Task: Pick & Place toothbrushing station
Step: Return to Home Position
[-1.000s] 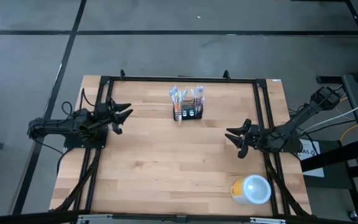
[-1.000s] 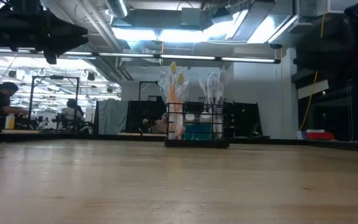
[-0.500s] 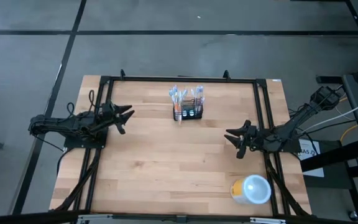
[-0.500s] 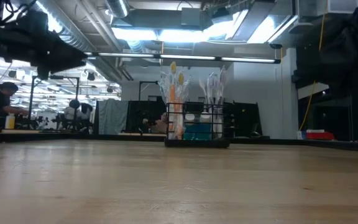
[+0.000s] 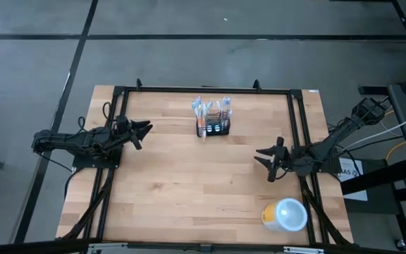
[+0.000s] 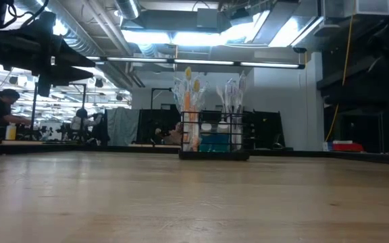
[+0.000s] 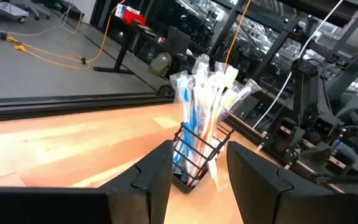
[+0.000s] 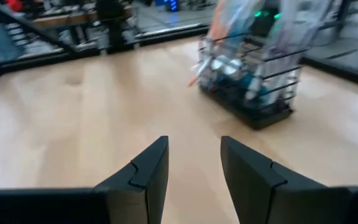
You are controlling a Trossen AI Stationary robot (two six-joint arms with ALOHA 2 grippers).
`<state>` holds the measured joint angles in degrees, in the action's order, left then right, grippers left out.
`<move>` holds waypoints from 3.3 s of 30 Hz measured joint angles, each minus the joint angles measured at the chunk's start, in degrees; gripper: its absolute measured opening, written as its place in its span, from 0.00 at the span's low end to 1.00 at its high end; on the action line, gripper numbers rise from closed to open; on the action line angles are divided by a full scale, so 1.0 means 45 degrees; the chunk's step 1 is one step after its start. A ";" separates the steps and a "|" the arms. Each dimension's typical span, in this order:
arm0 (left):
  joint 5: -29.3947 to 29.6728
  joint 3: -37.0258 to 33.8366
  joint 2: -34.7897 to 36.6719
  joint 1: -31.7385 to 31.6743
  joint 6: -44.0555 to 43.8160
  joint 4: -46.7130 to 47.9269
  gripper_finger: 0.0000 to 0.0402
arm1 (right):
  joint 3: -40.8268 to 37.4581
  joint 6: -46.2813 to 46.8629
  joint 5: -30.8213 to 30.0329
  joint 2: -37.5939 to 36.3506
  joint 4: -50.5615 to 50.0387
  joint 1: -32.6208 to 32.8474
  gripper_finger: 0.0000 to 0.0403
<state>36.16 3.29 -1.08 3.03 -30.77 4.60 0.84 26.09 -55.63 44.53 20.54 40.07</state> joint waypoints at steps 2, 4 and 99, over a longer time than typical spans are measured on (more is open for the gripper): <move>0.0005 0.0000 0.0000 0.0000 0.0113 -0.0005 0.36 | 0.0000 0.0003 0.0570 0.0000 -0.0016 0.0000 0.37; 0.0000 0.0000 0.0000 0.0000 0.0047 -0.0003 0.36 | 0.0000 0.0062 0.1172 0.0000 -0.0016 0.0000 0.37; -0.5285 -0.0612 0.0180 -0.0636 0.4882 -0.1656 0.36 | 0.0092 -0.4620 1.2035 -0.9806 -0.4567 -0.8111 0.37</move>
<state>12.38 0.54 -0.27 0.16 -8.80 -2.85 1.26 5.30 -1.48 0.40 -0.01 3.57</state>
